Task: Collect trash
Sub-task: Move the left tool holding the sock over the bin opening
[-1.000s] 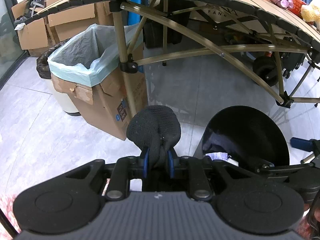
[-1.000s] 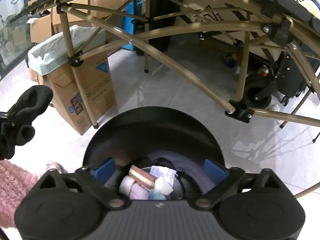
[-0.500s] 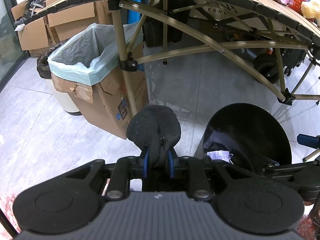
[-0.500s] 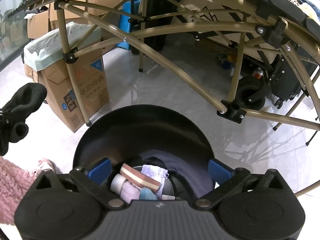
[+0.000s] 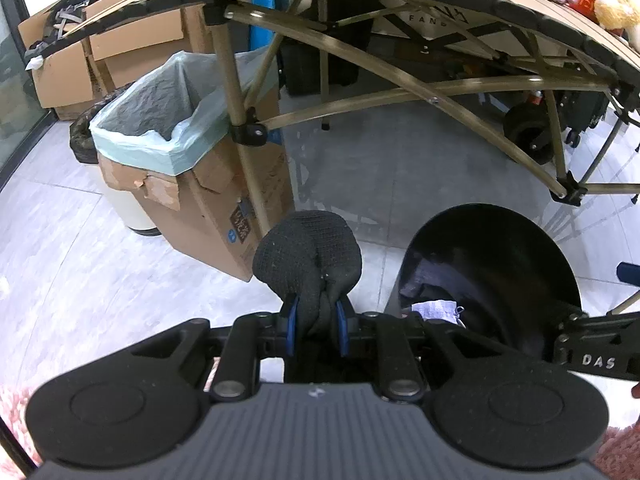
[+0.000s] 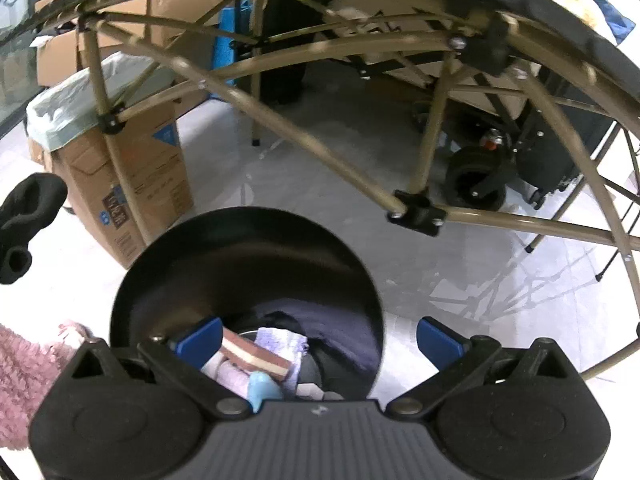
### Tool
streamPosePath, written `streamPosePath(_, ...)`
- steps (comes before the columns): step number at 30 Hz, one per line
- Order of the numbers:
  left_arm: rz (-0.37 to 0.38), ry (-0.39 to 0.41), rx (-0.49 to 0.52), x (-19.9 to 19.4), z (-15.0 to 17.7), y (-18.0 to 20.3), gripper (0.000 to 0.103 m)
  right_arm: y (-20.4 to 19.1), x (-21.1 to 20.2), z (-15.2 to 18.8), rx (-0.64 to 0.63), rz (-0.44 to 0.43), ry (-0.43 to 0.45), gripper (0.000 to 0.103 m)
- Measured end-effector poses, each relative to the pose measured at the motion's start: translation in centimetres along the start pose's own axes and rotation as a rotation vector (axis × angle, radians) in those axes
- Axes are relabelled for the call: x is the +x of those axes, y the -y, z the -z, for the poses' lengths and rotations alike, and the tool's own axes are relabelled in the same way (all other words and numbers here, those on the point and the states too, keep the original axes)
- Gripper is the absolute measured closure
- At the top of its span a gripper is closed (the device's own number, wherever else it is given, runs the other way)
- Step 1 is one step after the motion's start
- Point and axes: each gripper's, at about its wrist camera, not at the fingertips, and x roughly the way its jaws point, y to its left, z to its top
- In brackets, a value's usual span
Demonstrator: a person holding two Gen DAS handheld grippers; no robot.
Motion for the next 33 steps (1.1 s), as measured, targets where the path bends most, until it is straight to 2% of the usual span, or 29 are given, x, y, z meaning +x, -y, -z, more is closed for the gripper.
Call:
streamPosePath(8,0.026,0.003,0.054,0.0,-0.3,2.4,0.083,2.8,-1.1,0.3,0.05,0.037,0.023,0.0)
streamPosePath(20,0.078,0.02,0.171,0.3,-1.0,8.3,0.083,7.1,-2.8,1.1,0.156,0.09,0.043,0.0)
streamPosePath(26,0.111,-0.004,0.225,1.3,-1.1,11.0,0.083,9.1,-2.9,1.6,0.207,0.134,0.039,0.0)
streamPosePath(33,0.169,-0.023,0.243,1.9,-1.7,13.5,0.083,10.6,-3.6,2.0,0.258,0.171,0.052,0.0)
